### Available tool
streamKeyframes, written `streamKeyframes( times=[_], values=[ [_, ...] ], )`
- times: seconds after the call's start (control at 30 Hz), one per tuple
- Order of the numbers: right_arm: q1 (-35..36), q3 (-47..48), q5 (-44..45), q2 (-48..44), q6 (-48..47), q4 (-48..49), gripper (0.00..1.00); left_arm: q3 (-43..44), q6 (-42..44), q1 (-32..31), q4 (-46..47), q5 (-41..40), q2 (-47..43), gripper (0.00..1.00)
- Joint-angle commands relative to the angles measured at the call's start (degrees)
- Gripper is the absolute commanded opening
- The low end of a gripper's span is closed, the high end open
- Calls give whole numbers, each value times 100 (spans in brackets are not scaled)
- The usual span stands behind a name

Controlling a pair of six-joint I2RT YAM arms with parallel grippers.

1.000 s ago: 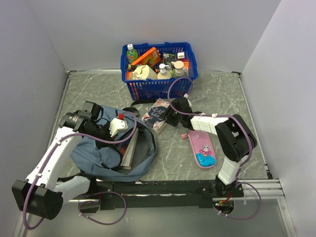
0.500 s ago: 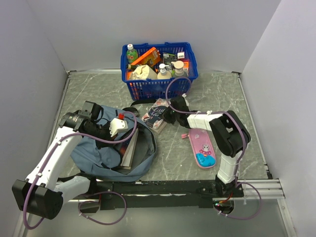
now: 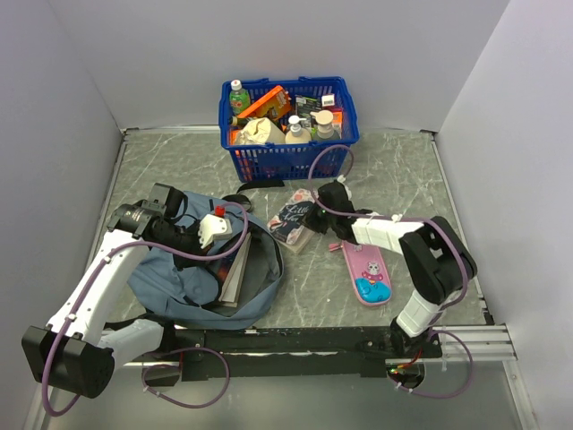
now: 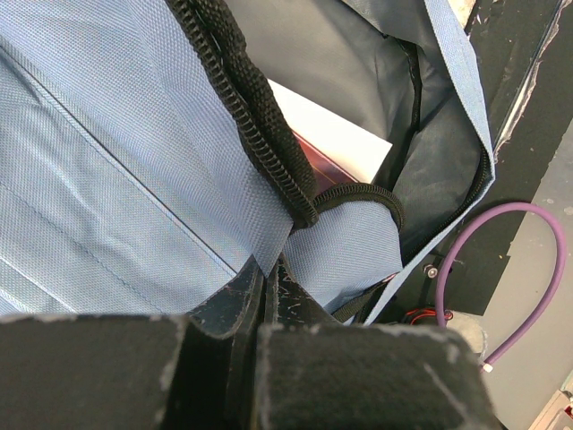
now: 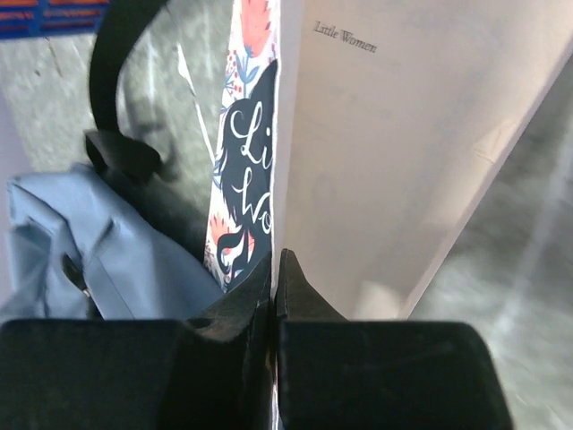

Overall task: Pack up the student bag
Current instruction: Move the book to the center of the board, then pick up the book from the center of the board.

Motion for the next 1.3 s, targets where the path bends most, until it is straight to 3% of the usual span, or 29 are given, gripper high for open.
streamKeyframes(
  times=[0.0,0.07,0.23,0.27,0.3,0.37,0.4,0.43,0.47,0.5,0.57,0.63,0.73,0.9,1.07,1.17,1.27],
  values=[
    [-22,-170,-33,-306,-439,-651,6,92,99,-27,-78,281,10,1],
    [-39,-118,89,-341,-519,-1133,6,101,3,-27,18,220,54,1],
    [-320,-39,284,-447,-914,-1557,6,-136,-1217,-18,1670,-659,228,1],
    [-417,118,292,-411,-1123,-1662,11,-84,-1228,-18,1689,-511,308,1],
    [-426,207,161,-394,-1221,-1924,25,-5,-1219,-18,1532,-379,396,1],
    [-470,269,108,-551,-1475,-2040,44,337,-1132,-27,1190,-1,738,7],
    [-479,252,116,-647,-1521,-2198,55,443,-1096,-18,875,35,931,15],
    [-496,200,203,-744,-1564,-2269,59,670,-931,-18,628,105,1011,40],
    [-531,173,230,-954,-1643,-2322,62,812,-790,-18,373,175,1081,96],
    [-610,129,248,-1060,-1679,-2340,69,970,-640,-18,153,228,1160,96],
    [-698,41,441,-1324,-1775,-2419,72,1663,-516,-27,-445,439,1231,96],
    [-953,-46,415,-1387,-1776,-2349,72,2504,-726,-27,-439,474,1363,96],
    [-1199,-38,283,-1255,-1750,-2296,72,3323,-1174,-201,8,641,1766,96],
    [-1305,-134,-182,-904,-1557,-1849,72,3476,-1842,-773,1784,703,2880,96],
    [-1296,-197,-376,-728,-1328,-1549,72,3871,-2447,-1108,2592,1063,4706,96],
    [-1305,-144,-464,-622,-1292,-1549,72,4573,-2563,-1160,2550,1274,5727,96],
    [-1297,-108,-543,-578,-1231,-1514,72,4873,-2817,-1231,2979,1187,6283,96]
  ],
)
